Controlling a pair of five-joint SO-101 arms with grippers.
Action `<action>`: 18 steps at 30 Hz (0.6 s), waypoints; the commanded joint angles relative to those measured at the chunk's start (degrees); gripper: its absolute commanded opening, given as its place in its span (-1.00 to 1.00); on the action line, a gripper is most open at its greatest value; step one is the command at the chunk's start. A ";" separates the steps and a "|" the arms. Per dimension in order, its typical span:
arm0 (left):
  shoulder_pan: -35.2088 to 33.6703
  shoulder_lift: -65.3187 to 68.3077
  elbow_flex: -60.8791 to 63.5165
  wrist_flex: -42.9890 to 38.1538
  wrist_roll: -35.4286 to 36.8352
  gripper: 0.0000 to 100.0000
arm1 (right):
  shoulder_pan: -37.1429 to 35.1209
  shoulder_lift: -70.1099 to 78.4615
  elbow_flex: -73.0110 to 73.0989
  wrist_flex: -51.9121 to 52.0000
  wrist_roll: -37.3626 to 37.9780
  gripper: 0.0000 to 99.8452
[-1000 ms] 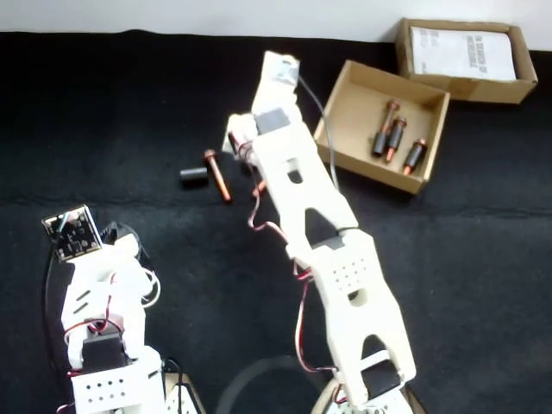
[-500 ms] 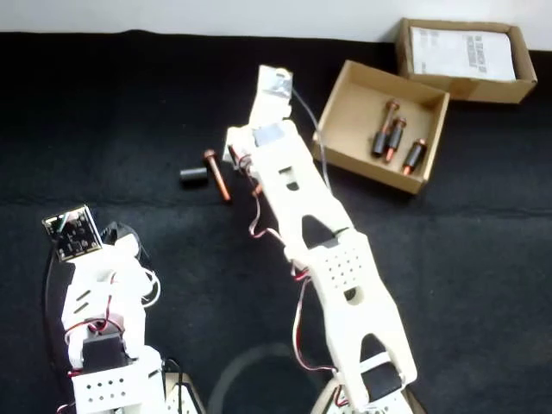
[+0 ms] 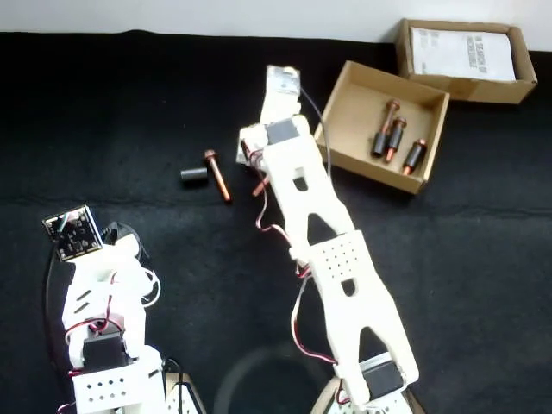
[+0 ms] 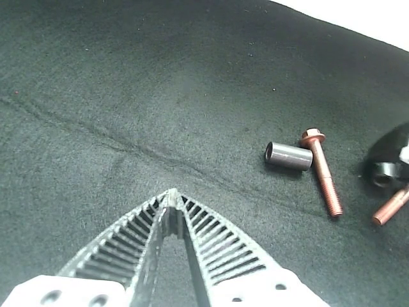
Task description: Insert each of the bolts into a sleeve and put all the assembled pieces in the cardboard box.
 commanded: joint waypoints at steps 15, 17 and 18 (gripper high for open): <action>0.04 -1.36 1.01 -0.09 -0.26 -0.98 | 12.70 -26.51 -22.02 22.55 17.14 -0.99; 0.04 -1.36 1.01 -0.09 -0.26 -0.98 | 14.11 -31.08 -21.67 22.55 19.16 -0.99; 0.04 -1.36 1.01 -0.09 -0.26 -0.98 | 14.81 -33.01 -21.58 22.55 20.84 -0.99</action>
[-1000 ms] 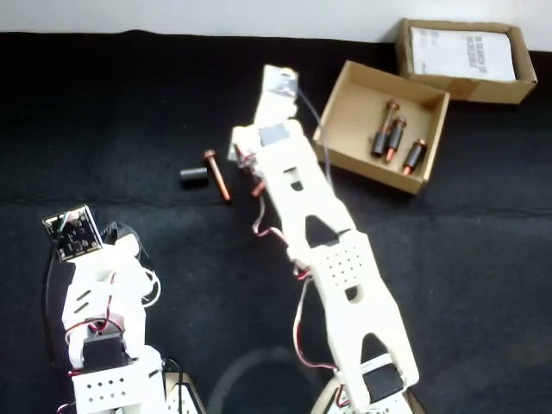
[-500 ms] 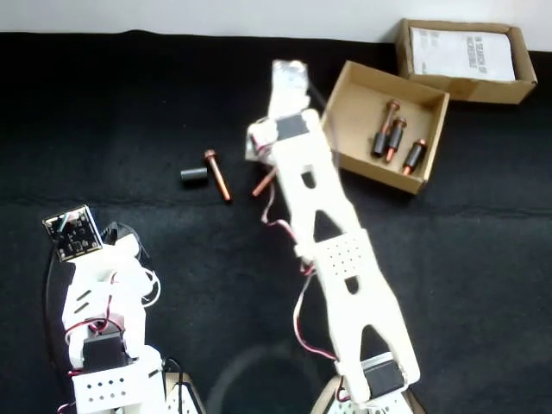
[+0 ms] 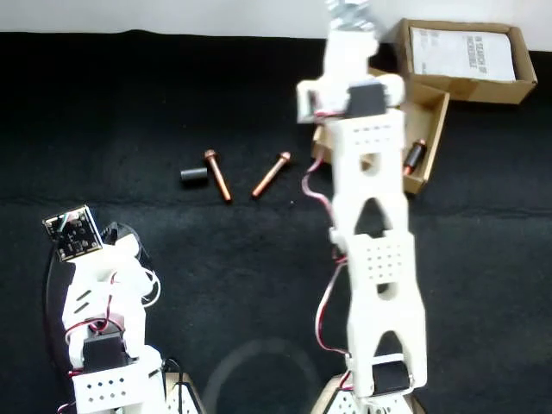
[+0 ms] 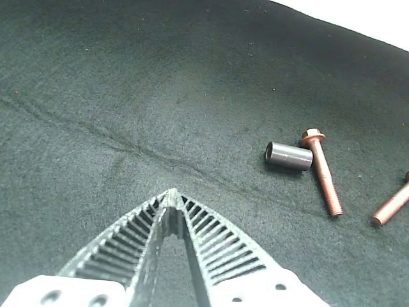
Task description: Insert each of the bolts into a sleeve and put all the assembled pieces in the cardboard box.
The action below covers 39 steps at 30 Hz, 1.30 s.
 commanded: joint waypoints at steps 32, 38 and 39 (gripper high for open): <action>-9.27 -1.45 -4.35 22.51 -13.10 -0.98 | 21.49 -63.25 -6.55 0.66 5.89 -0.99; -11.56 -1.36 -18.68 28.66 -16.00 -0.98 | 21.49 -70.64 -6.46 0.66 5.89 -0.99; -11.30 -1.27 -22.11 31.56 -16.00 -0.98 | 21.49 -71.78 -6.46 0.66 5.89 -0.99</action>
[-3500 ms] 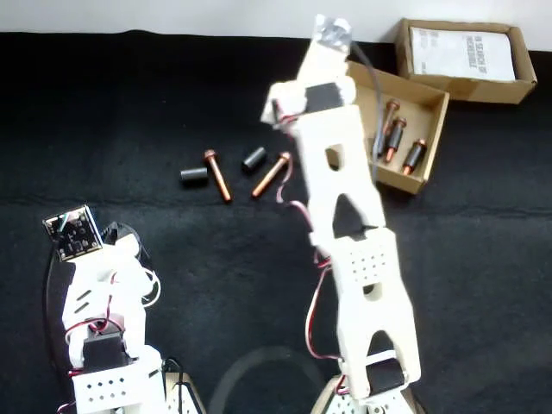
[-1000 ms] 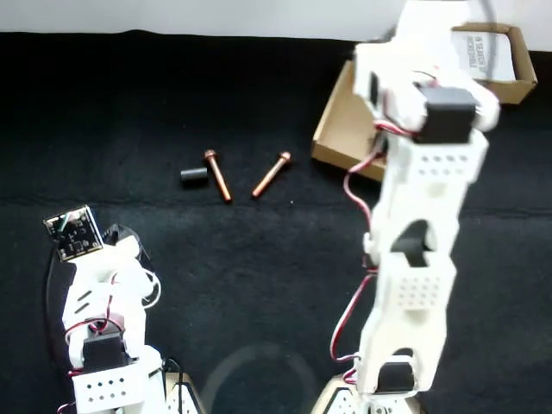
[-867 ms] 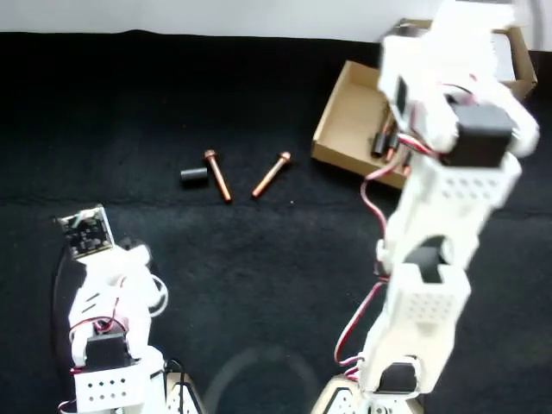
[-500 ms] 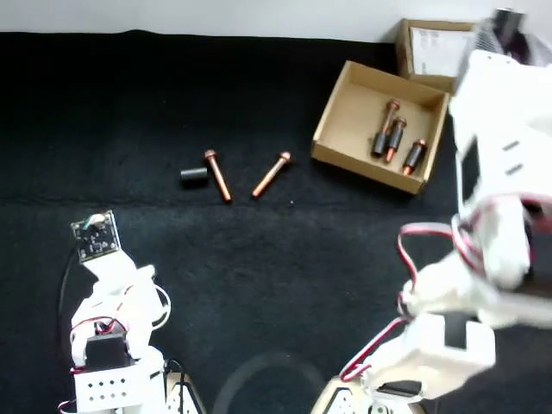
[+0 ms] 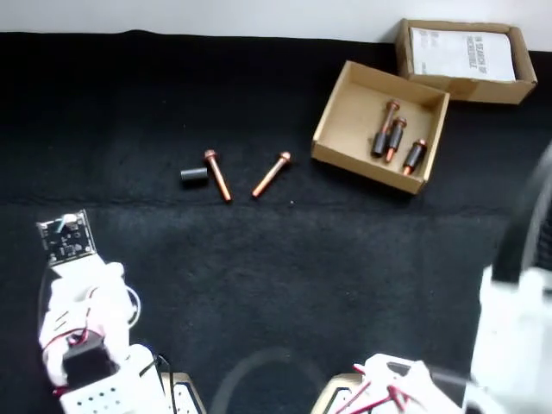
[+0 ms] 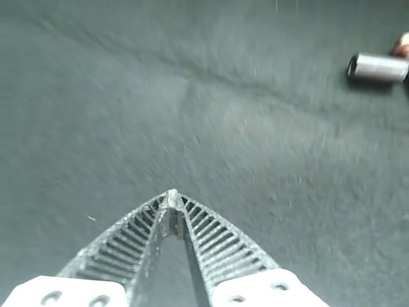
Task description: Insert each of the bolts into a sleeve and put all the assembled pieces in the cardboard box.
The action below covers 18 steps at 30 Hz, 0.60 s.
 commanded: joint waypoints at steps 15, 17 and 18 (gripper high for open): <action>13.76 50.42 -75.03 33.49 18.55 -0.98 | 0.75 -26.95 42.42 0.31 -0.09 -0.99; 15.43 55.16 -81.19 33.49 20.22 -0.98 | 0.75 -28.88 49.80 0.22 -2.11 -0.99; 17.01 57.01 -83.65 33.41 20.75 -0.98 | 0.75 -29.76 53.05 0.04 -2.99 -0.99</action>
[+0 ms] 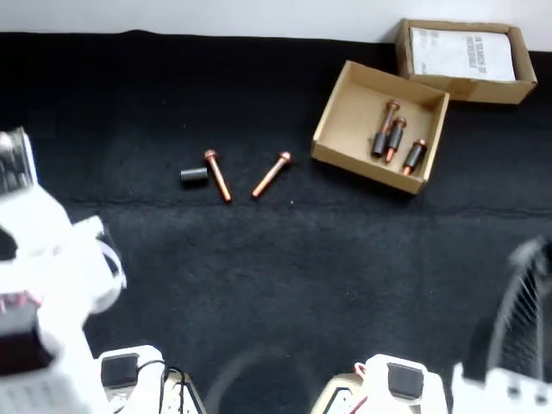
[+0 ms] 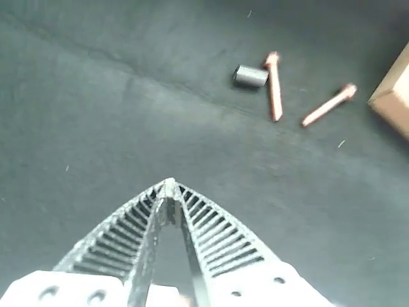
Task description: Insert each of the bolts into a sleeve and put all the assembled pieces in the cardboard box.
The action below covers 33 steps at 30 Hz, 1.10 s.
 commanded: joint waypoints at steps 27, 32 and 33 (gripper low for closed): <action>28.70 40.57 -14.20 -24.00 9.85 -0.98 | 0.48 -40.75 110.20 -71.60 2.37 -0.99; 28.70 49.01 -14.29 -30.51 6.51 -0.98 | 3.12 -42.07 117.93 -77.23 2.81 -0.99; 28.70 50.77 -14.55 -31.47 6.51 -0.98 | 4.09 -41.98 119.16 -79.25 2.64 -0.99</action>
